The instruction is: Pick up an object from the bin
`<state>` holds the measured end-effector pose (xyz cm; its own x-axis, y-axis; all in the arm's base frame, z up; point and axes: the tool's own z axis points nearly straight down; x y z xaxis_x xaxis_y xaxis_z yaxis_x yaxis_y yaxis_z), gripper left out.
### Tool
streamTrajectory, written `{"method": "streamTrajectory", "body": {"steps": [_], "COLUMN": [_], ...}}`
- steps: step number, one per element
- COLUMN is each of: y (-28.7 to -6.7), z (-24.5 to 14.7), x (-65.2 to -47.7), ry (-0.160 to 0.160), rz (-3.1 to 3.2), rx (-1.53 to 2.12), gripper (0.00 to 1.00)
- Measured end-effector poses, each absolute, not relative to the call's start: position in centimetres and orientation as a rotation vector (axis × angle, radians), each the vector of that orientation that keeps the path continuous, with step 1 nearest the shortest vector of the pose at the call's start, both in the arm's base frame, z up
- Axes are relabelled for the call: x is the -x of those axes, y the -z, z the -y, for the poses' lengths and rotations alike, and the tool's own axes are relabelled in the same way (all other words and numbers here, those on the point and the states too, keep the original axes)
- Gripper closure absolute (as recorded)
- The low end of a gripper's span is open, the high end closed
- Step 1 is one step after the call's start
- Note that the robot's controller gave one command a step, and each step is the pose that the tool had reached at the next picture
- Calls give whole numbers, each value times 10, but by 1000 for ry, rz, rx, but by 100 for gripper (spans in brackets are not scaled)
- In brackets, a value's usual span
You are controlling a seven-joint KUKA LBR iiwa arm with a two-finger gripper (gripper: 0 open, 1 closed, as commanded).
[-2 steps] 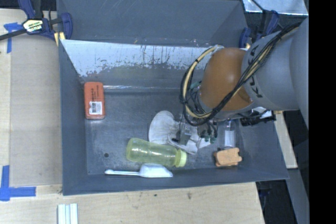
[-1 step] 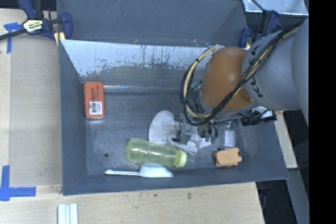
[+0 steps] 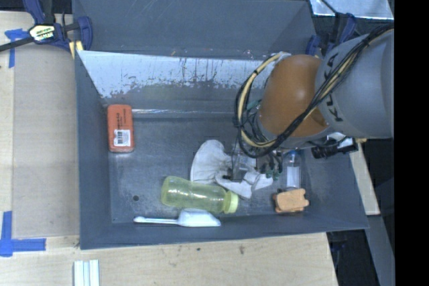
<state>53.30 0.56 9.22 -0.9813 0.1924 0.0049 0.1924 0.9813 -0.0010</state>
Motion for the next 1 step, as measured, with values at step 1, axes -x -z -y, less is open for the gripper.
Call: {"method": "streamTrajectory", "body": {"steps": [1], "y": [-110], "z": [-6], "x": [-535], "ry": [1], "rz": [3128], "rx": [304], "gripper": [100]}}
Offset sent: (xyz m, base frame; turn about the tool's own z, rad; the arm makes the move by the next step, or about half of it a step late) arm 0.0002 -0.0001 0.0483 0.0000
